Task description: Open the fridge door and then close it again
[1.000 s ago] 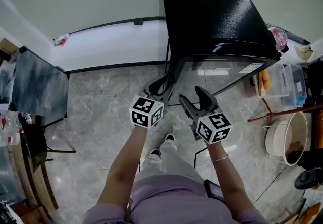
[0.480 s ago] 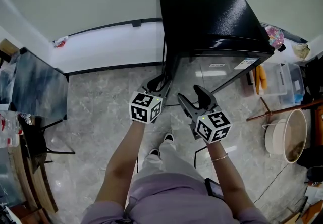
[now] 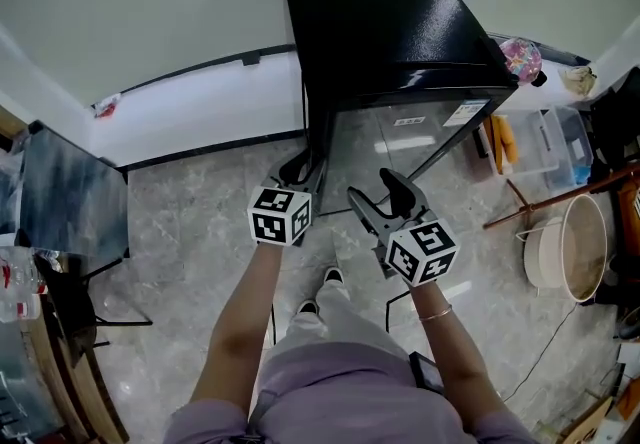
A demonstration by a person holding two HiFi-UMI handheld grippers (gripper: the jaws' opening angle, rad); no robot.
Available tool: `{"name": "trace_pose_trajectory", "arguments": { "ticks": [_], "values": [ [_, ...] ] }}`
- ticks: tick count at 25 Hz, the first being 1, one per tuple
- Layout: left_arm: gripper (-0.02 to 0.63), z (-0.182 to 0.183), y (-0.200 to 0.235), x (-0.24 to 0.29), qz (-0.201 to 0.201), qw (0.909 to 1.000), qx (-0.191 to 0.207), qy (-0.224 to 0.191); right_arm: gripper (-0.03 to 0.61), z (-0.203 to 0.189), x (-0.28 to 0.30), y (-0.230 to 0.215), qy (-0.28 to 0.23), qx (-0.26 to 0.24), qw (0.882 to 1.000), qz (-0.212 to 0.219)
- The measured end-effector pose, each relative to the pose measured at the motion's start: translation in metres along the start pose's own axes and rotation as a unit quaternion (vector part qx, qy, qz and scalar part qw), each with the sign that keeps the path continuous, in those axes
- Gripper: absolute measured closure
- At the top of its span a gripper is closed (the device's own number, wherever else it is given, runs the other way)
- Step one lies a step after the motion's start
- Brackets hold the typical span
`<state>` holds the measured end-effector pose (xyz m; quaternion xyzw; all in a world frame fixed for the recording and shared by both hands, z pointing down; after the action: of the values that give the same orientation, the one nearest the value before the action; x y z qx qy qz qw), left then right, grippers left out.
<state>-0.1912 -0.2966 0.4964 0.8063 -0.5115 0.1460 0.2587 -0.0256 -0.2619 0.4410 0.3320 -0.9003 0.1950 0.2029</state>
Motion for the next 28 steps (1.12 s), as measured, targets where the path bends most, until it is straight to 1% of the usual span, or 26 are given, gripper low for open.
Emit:
{"name": "trace_pose_trajectory", "arguments": {
  "ticks": [3, 8, 12, 17, 21, 24, 28],
  "values": [
    [0.508, -0.01, -0.013, -0.01, -0.016, 0.9998, 0.013, 0.002, 0.273, 0.001, -0.003, 0.004, -0.005, -0.002, 1.0, -0.002],
    [0.523, -0.031, -0.038, -0.028, -0.041, 0.999, 0.019, 0.004, 0.273, -0.001, -0.009, 0.017, -0.01, -0.004, 1.0, -0.006],
    [0.539, -0.043, -0.058, -0.039, -0.059, 0.9975, 0.037, 0.016, 0.27, -0.004, -0.021, 0.033, -0.019, -0.007, 1.0, -0.014],
    [0.552, -0.058, -0.084, -0.054, -0.083, 0.9945, 0.061, 0.022, 0.249, -0.003, -0.036, 0.058, -0.035, -0.015, 0.999, -0.031],
    [0.554, -0.069, -0.107, -0.062, -0.103, 0.9906, 0.086, 0.027, 0.232, -0.003, -0.053, 0.072, -0.054, -0.002, 0.997, -0.059],
    [0.554, -0.077, -0.121, -0.066, -0.106, 0.9879, 0.107, 0.034, 0.227, -0.007, -0.066, 0.081, -0.061, 0.008, 0.994, -0.089],
    [0.554, -0.084, -0.14, -0.069, -0.11, 0.9866, 0.116, 0.032, 0.224, -0.014, -0.082, 0.085, -0.06, 0.017, 0.989, -0.133]
  ]
}}
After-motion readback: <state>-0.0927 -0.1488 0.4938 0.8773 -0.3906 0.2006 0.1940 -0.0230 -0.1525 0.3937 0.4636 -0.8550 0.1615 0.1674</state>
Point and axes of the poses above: the fingertips, and each gripper's own axes: x forward along the fingers, y to its left, z out of its top, the point moved 6 cm from there along -x, backward along the fingers, and after that the axes turned 14 degrees about y, right-handed, at the moved point
